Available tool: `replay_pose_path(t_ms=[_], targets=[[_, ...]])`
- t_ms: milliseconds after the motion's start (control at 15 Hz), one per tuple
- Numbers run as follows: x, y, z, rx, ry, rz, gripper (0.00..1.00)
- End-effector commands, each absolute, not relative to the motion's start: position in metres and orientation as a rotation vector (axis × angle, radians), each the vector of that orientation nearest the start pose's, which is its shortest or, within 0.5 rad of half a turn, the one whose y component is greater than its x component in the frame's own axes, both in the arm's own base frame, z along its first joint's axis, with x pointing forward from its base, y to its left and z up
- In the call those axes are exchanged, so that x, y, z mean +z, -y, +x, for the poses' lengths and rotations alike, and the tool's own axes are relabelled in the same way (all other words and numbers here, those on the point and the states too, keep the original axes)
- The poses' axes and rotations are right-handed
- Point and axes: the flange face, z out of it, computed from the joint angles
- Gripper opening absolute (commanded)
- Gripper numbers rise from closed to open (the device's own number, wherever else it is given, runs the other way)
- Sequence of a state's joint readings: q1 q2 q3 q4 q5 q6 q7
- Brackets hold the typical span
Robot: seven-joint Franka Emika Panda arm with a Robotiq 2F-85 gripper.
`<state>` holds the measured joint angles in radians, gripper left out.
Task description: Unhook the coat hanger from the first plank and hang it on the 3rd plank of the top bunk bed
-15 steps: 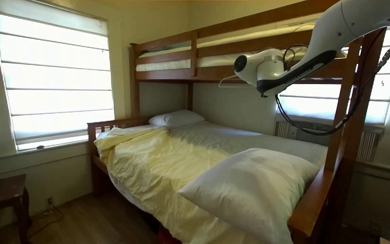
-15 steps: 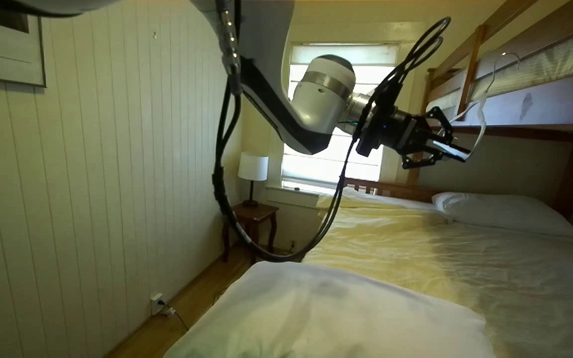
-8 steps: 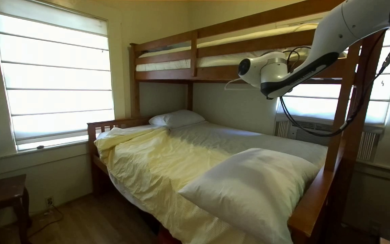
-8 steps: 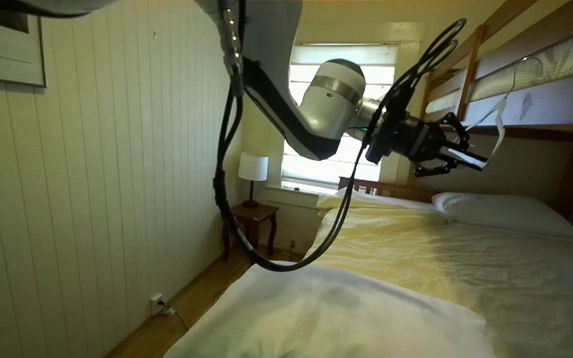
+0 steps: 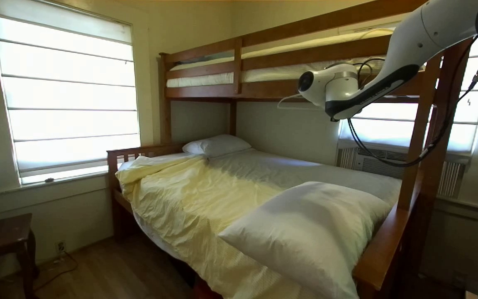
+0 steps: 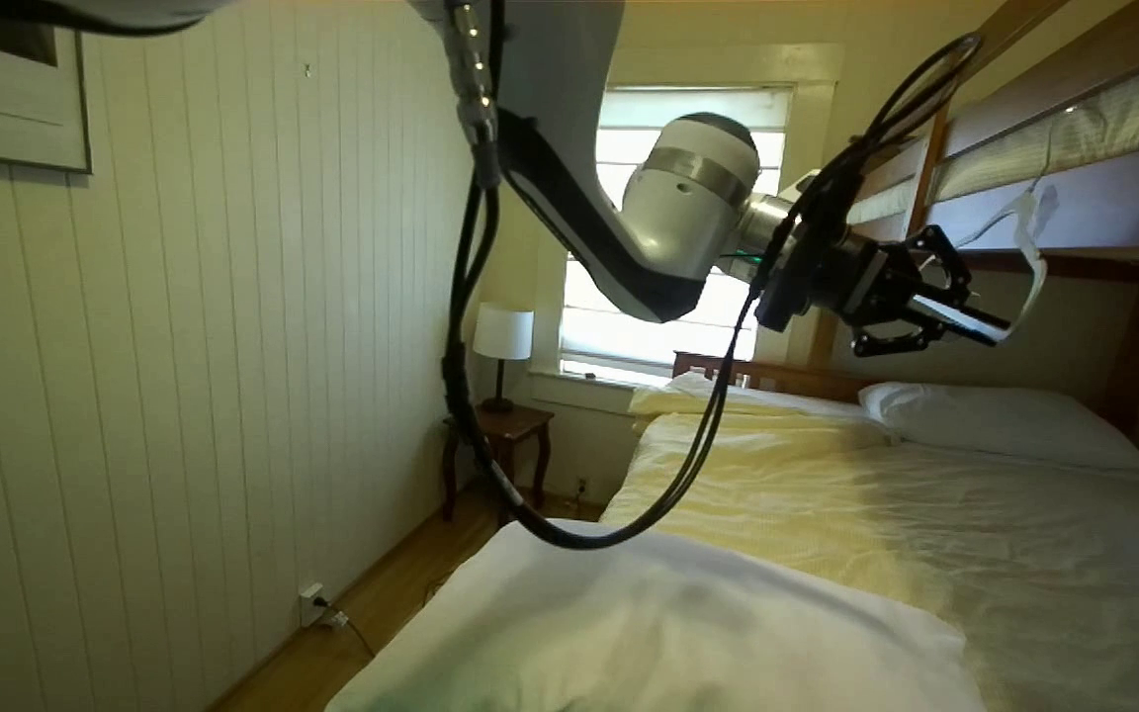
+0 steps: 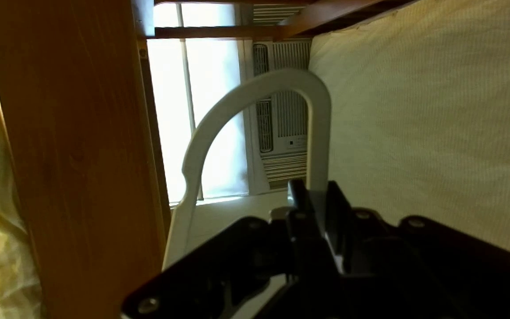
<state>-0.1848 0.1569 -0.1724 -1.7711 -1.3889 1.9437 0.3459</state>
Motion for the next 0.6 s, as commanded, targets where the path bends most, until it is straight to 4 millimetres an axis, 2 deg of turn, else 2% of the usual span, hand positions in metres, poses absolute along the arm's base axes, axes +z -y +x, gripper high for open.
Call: replay_pose_path(t_ms=[0,333,533], targets=[[0.533,0.290,0.565,0.047,0.106,1.848,0.03],[0.530,0.301,0.562,0.121,0.127,1.880,0.03],[0.524,0.301,0.564,0.183,0.159,1.929,0.03]])
